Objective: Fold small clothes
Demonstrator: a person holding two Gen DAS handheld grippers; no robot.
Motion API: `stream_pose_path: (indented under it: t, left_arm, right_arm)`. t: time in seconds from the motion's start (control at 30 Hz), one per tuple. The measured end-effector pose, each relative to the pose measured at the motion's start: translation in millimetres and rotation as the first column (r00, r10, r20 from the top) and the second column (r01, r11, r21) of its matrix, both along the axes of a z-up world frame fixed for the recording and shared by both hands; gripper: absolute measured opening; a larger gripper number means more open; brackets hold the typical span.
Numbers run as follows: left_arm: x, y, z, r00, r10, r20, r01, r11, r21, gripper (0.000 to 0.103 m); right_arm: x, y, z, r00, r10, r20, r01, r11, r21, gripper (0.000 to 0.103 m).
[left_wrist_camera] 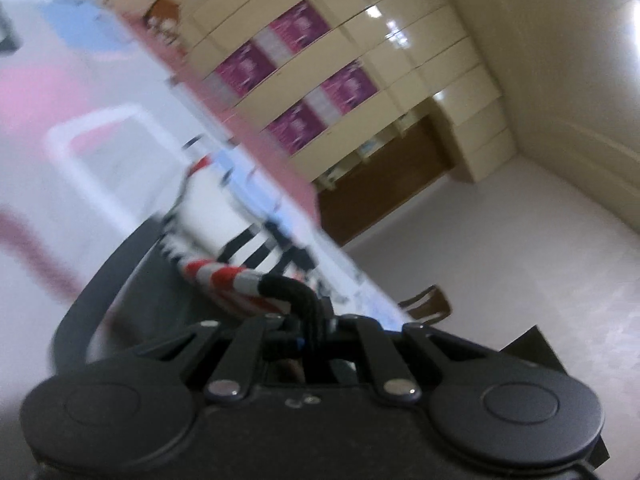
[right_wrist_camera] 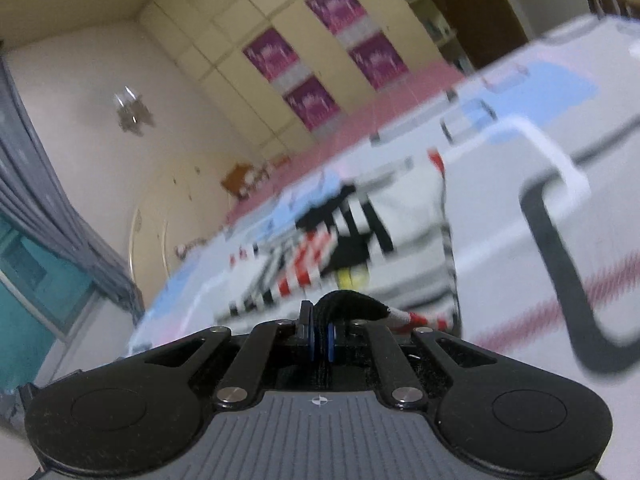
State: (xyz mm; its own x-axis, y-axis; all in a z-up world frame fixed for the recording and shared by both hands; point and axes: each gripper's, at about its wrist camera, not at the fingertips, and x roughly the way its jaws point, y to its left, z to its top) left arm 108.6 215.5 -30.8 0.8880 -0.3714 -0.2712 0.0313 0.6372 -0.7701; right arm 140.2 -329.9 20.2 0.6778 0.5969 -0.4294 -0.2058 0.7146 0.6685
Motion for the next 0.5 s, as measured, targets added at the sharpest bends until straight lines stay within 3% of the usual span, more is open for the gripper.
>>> stream_pose_path:
  t: [0.17, 0.27, 0.37, 0.5]
  left_arm:
    - [62.4, 1.4, 31.9, 0.996, -0.007, 0.085, 0.010, 0.999, -0.031, 0.006]
    - [114.7, 1.5, 33.4, 0.998, -0.027, 0.064, 0.027, 1.000, -0.008, 0.006]
    - [169.3, 3.8, 13.8, 0.999, -0.028, -0.033, 0.029, 1.000, 0.008, 0.006]
    - [235.6, 7.0, -22.2, 0.988, -0.046, -0.148, 0.050, 0.998, 0.025, 0.006]
  right_arm:
    - [59.2, -3.6, 39.5, 0.996, -0.039, 0.078, 0.037, 0.999, 0.029, 0.005]
    - [106.9, 3.4, 49.6, 0.995, -0.056, 0.083, 0.056, 0.998, 0.009, 0.005]
    - [161.2, 15.8, 29.6, 0.997, -0.068, 0.024, 0.068, 0.998, -0.017, 0.005]
    - [226.6, 26.8, -25.0, 0.989, -0.095, -0.111, 0.094, 0.995, -0.017, 0.005]
